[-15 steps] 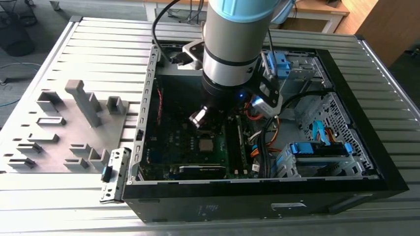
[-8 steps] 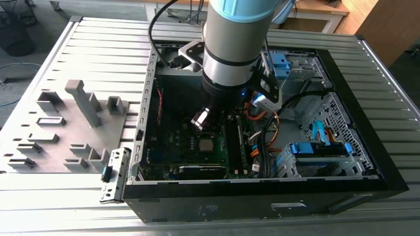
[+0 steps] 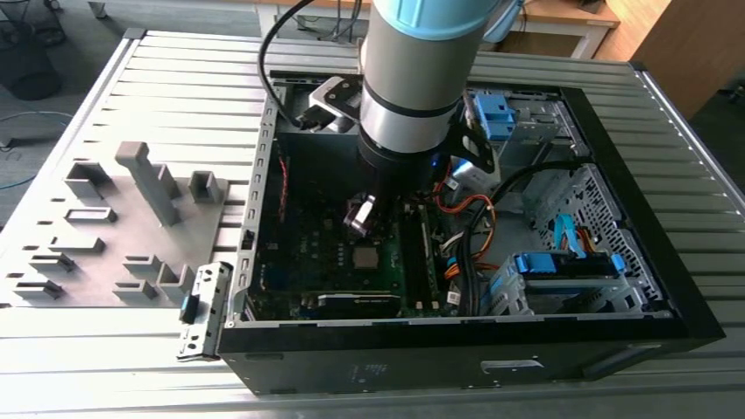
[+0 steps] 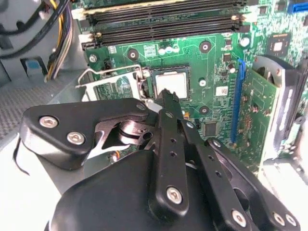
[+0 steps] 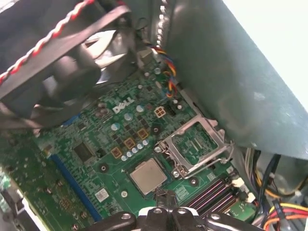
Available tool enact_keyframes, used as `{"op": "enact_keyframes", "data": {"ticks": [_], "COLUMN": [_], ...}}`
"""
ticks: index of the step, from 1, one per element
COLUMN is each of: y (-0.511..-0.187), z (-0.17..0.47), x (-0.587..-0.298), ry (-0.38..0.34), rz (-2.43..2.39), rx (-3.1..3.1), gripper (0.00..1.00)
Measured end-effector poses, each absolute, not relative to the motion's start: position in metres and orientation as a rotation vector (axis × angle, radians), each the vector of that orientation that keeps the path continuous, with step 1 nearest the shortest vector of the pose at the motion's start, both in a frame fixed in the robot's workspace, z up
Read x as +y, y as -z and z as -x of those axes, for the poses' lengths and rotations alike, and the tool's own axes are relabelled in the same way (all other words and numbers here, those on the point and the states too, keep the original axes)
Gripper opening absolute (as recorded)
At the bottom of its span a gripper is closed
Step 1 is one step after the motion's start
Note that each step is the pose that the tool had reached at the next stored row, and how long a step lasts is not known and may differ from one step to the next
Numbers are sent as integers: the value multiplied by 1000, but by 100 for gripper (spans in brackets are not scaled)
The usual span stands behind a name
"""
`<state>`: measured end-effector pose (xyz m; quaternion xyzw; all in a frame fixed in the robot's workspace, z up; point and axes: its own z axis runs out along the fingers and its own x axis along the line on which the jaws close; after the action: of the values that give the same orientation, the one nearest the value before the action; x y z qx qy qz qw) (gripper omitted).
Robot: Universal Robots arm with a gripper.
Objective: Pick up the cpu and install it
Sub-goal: 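Close the cpu cover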
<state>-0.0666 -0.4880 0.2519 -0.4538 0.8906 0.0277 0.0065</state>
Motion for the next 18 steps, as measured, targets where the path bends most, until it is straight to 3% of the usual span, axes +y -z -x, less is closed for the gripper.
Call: {"op": "enact_keyframes", "data": {"ticks": [18], "y": [-252], "z": [66], "x": [-488], "ry": [-88], "rz": [1454], "rx": [2769], "gripper": [11]}}
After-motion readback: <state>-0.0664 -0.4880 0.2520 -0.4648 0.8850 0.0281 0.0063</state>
